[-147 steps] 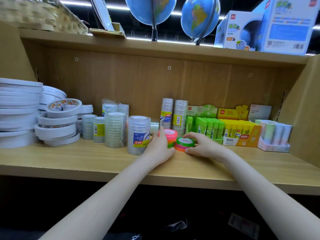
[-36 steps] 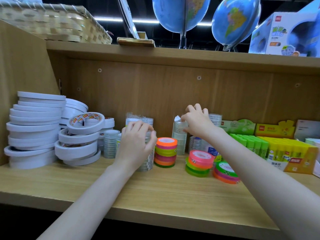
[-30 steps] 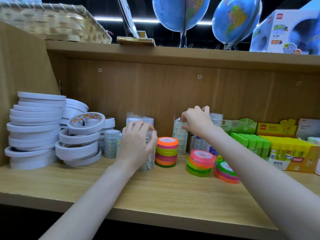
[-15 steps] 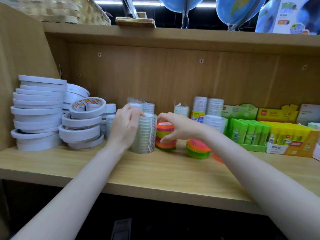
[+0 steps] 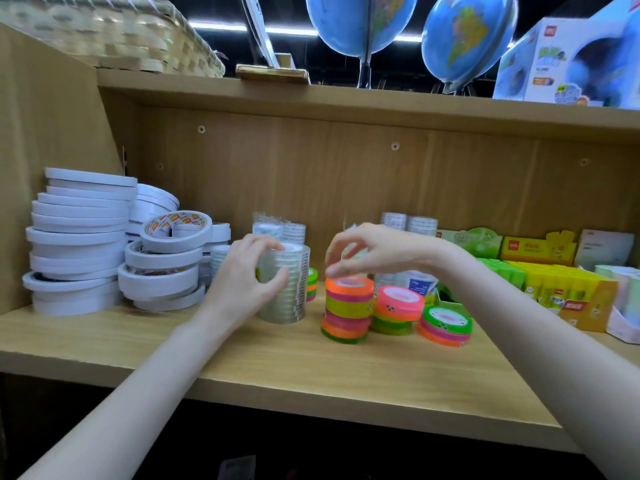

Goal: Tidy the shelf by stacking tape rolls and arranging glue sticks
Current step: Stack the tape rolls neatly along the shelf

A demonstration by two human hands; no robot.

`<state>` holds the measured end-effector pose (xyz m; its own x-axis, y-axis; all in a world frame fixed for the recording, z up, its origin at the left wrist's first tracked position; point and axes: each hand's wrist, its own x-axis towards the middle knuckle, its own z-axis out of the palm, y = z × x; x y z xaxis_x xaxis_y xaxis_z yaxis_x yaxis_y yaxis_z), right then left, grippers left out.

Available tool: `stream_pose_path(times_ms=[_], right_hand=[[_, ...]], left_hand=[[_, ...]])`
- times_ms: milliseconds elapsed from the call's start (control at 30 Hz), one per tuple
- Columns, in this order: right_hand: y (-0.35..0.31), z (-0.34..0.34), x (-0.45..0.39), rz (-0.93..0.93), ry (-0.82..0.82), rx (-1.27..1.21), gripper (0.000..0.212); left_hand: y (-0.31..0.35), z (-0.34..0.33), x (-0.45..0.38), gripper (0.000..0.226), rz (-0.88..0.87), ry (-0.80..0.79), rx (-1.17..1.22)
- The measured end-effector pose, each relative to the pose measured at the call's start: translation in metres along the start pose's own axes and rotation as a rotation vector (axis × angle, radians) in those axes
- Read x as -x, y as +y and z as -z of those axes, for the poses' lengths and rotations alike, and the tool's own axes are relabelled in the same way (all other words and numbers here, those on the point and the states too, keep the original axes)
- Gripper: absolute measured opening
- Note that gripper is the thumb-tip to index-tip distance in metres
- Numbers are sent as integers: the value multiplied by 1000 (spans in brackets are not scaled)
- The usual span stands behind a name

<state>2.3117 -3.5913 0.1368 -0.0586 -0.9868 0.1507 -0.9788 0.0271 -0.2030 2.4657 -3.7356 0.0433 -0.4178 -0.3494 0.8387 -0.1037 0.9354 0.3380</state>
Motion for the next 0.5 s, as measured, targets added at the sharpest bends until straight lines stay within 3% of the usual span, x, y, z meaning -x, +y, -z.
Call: stream_pose_path(times_ms=[100, 233, 367, 500], right_hand=[[6, 6, -29, 6, 165, 33, 27], [9, 2, -67, 76, 223, -45, 36], [-2, 2, -94, 142, 160, -143, 40], [-12, -5, -117, 84, 54, -167, 41]], left_hand=[[-1, 1, -1, 35, -4, -16, -5], [0, 4, -1, 35, -30, -5, 21], [-3, 17, -4, 39, 25, 90, 90], [-25, 33, 0, 33, 115, 173, -88]])
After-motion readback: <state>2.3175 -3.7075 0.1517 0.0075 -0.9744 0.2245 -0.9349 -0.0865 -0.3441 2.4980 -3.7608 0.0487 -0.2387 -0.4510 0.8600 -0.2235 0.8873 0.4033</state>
